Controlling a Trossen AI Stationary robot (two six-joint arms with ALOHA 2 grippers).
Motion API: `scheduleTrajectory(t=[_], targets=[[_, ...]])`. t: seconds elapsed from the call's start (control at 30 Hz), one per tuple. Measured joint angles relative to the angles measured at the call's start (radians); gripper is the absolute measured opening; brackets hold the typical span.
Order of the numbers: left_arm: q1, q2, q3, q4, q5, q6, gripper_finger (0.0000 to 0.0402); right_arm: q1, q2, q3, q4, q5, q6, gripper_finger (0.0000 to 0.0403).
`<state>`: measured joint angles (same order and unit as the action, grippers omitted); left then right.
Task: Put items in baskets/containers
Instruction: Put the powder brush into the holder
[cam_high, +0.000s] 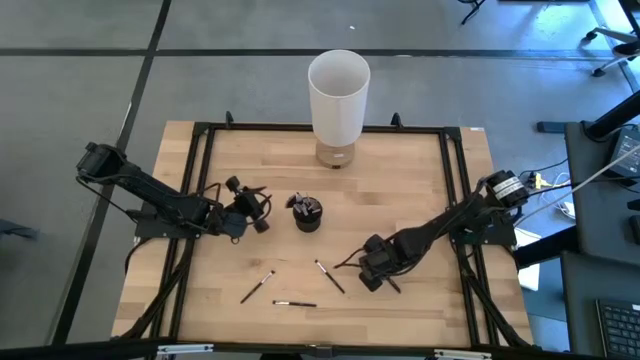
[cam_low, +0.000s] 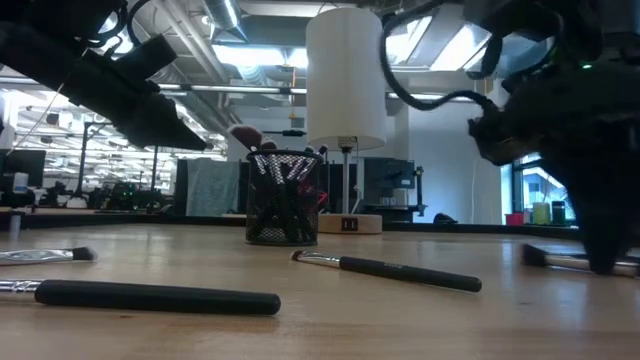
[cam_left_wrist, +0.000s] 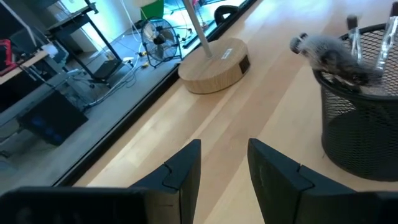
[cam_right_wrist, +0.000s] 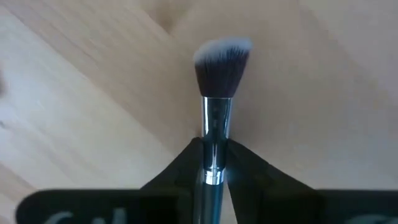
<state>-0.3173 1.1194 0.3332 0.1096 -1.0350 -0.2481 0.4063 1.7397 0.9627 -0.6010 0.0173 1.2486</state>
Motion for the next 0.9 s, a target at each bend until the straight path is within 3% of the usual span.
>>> scheduleTrajectory(t=[0.23, 0.53, 0.73, 0.9], targets=[[0.009, 0.0, 0.0, 0.0, -0.024, 0.0, 0.0127, -0.051, 0.007, 0.126, 0.011, 0.208, -0.161, 0.0041], [0.026, 0.0, 0.0, -0.001, 0.01, 0.0, 0.0127, -0.109, 0.003, 0.358, 0.046, 0.498, -0.501, 0.0052], [0.026, 0.0, 0.0, -0.003, 0.037, 0.016, 0.0127, -0.133, 0.002, 0.386, 0.299, 0.625, -0.73, 0.0051], [0.026, 0.0, 0.0, -0.011, 0.117, 0.016, 0.0127, -0.168, 0.002, 0.27, 0.66, 0.698, -0.878, 0.0054]])
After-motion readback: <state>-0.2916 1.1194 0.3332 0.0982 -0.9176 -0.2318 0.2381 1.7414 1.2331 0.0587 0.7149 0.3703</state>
